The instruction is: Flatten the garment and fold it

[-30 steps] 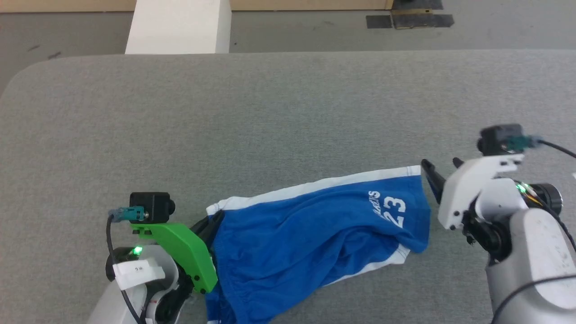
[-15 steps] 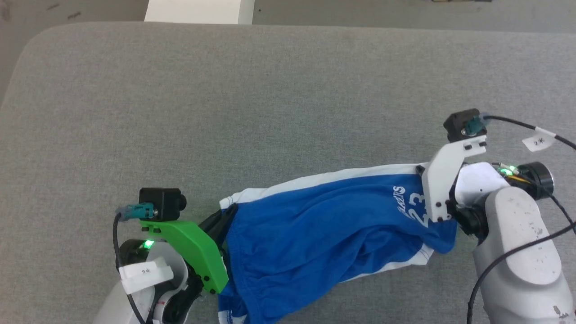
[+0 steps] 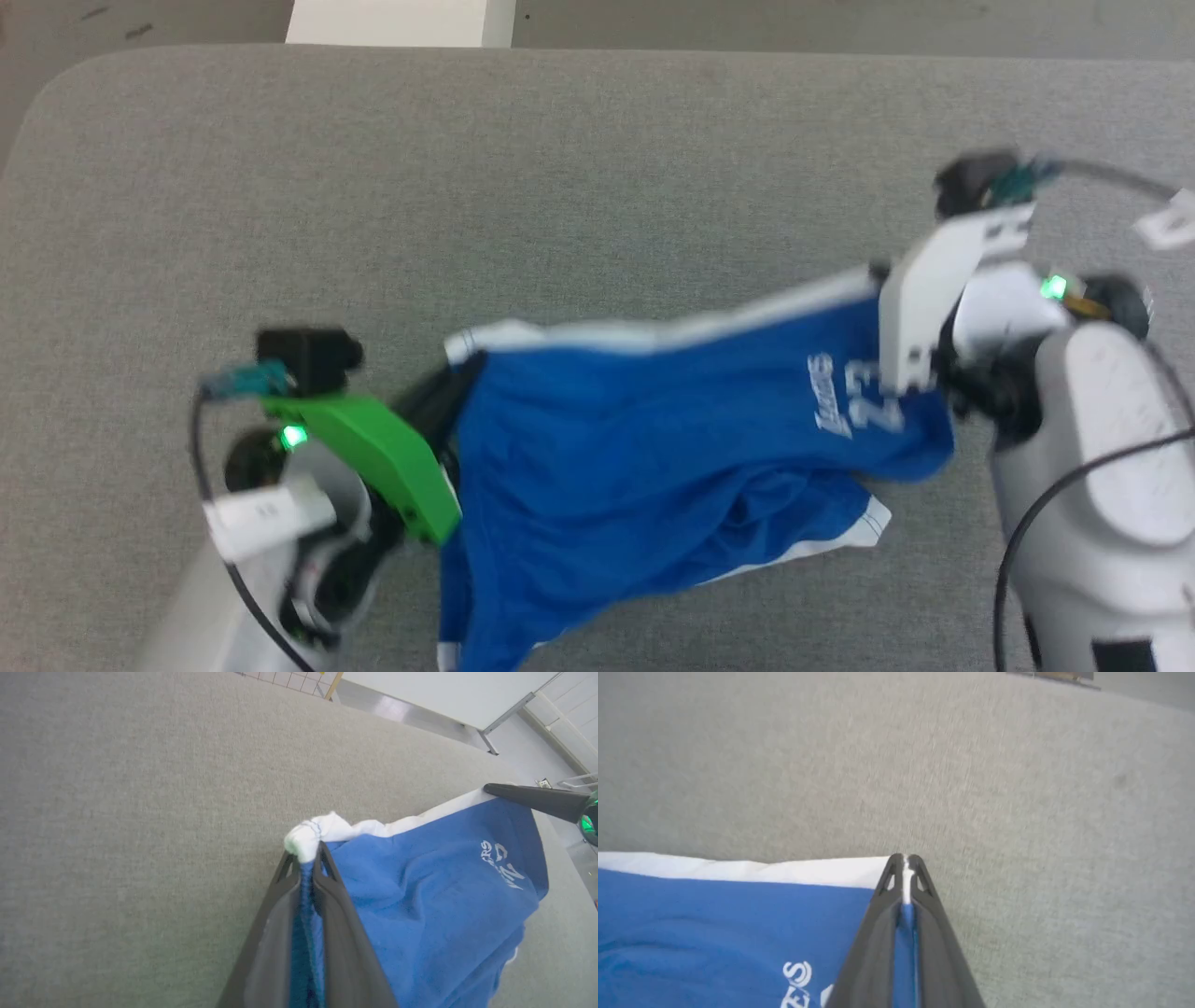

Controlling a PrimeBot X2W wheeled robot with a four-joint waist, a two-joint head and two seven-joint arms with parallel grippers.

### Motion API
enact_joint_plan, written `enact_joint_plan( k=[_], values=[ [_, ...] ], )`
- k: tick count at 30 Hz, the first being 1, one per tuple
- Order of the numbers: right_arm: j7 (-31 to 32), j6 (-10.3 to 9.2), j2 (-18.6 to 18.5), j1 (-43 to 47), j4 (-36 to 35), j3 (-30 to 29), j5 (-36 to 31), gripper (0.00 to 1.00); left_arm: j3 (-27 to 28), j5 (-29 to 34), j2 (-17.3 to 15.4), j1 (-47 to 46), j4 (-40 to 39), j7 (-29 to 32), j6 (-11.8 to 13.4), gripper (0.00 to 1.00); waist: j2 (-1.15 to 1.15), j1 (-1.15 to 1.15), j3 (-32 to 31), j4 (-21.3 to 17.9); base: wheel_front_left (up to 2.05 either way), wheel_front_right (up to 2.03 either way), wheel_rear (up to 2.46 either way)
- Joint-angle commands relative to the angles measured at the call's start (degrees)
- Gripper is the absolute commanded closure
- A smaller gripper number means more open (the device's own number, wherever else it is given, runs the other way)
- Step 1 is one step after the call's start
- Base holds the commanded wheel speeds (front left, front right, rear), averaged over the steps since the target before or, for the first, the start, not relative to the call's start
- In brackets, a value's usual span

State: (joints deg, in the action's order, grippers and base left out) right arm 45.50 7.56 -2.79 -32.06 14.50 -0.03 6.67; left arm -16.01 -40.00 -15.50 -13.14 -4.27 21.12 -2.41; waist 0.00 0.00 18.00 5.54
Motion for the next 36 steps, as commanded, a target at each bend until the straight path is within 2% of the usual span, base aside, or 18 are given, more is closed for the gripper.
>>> enact_joint_plan(
  k=[1,7,12,18,22,29,36],
  values=[
    [-0.8,-0.08,-0.1,-3.6,-1.1,-0.1,0.9,1.0,1.0,-1.1,-0.5,-3.2,-0.4,0.3,-0.6,1.0,0.0,0.0,-0.3,-0.3,0.0,0.0,0.0],
    [-2.1,-0.08,-0.1,-17.3,-0.6,-1.8,6.9,1.0,3.1,-1.7,-3.9,-18.6,3.9,3.0,-2.7,1.0,0.0,0.0,-0.1,-0.6,0.0,0.0,0.0],
    [-5.8,-0.08,-0.1,-30.2,3.9,-2.6,7.0,1.0,1.4,3.6,-7.2,-34.0,11.4,2.7,-3.9,1.0,0.0,0.0,0.9,-1.1,0.0,0.0,0.0],
    [-13.2,-0.08,-0.1,-43.3,12.1,-2.3,6.8,1.0,-0.4,8.0,-8.8,-50.3,21.8,-1.5,-4.7,1.0,0.0,0.0,1.3,-2.2,0.0,0.0,0.0],
    [-19.0,-0.08,-0.1,-50.0,16.4,-2.2,6.3,1.0,-1.1,9.7,-9.2,-57.7,26.8,-7.2,-4.9,1.0,0.0,0.0,1.8,-2.9,0.0,0.0,0.0],
    [-23.6,-0.08,-0.1,-53.4,22.3,0.0,6.1,1.0,-5.3,10.3,-9.1,-59.5,33.5,-16.0,-5.0,1.0,0.0,0.0,2.6,-2.8,0.0,0.0,0.0],
    [-24.5,-0.08,-0.1,-44.0,20.1,4.7,11.2,1.0,-11.5,5.0,-8.1,-50.9,36.9,-23.8,-5.1,1.0,0.0,0.0,2.0,-2.0,0.0,0.0,0.0]
  ],
)
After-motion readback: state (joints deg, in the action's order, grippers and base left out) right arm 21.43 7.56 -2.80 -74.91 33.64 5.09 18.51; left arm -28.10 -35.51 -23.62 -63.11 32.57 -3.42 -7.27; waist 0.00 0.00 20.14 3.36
